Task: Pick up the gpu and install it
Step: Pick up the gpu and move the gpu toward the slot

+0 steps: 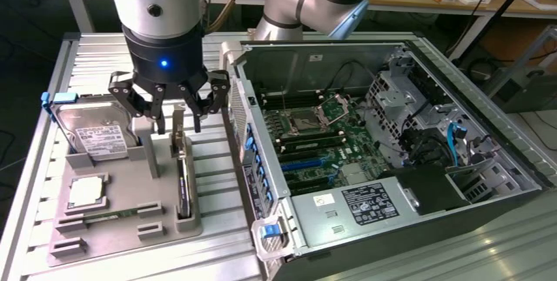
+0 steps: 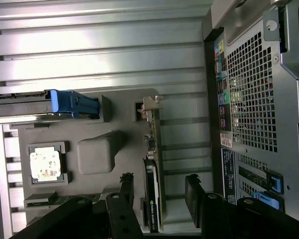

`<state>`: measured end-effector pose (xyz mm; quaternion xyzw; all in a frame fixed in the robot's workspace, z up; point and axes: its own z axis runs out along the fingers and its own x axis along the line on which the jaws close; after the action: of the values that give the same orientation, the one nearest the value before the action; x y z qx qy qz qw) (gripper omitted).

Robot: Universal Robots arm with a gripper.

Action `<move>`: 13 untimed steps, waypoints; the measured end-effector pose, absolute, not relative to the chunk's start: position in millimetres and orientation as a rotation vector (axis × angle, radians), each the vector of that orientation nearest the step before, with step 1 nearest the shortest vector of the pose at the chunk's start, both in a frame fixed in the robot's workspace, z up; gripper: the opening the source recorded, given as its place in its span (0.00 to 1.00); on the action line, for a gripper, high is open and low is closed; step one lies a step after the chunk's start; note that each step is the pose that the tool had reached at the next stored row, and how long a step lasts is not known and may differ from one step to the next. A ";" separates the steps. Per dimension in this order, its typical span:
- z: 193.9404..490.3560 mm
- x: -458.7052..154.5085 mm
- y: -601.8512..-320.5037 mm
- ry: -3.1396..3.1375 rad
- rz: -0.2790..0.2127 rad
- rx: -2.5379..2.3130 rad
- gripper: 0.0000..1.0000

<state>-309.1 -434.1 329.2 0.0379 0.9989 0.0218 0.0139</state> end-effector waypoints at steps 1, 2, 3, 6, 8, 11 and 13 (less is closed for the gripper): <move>329.0 -309.1 -434.1 3.111 0.068 0.118 0.54; 328.8 -309.1 -434.1 3.111 0.068 0.118 0.54; 328.6 -309.1 -434.1 3.111 0.068 0.118 0.54; 327.9 -309.1 -434.1 3.111 0.068 0.118 0.54; 327.4 -309.1 -434.1 3.111 0.068 0.118 0.54; 326.5 -309.1 -434.1 3.111 0.068 0.118 0.54; 326.1 -309.1 -434.1 3.111 0.068 0.118 0.54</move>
<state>-309.1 -434.1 326.1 0.0378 0.9989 0.0218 0.0139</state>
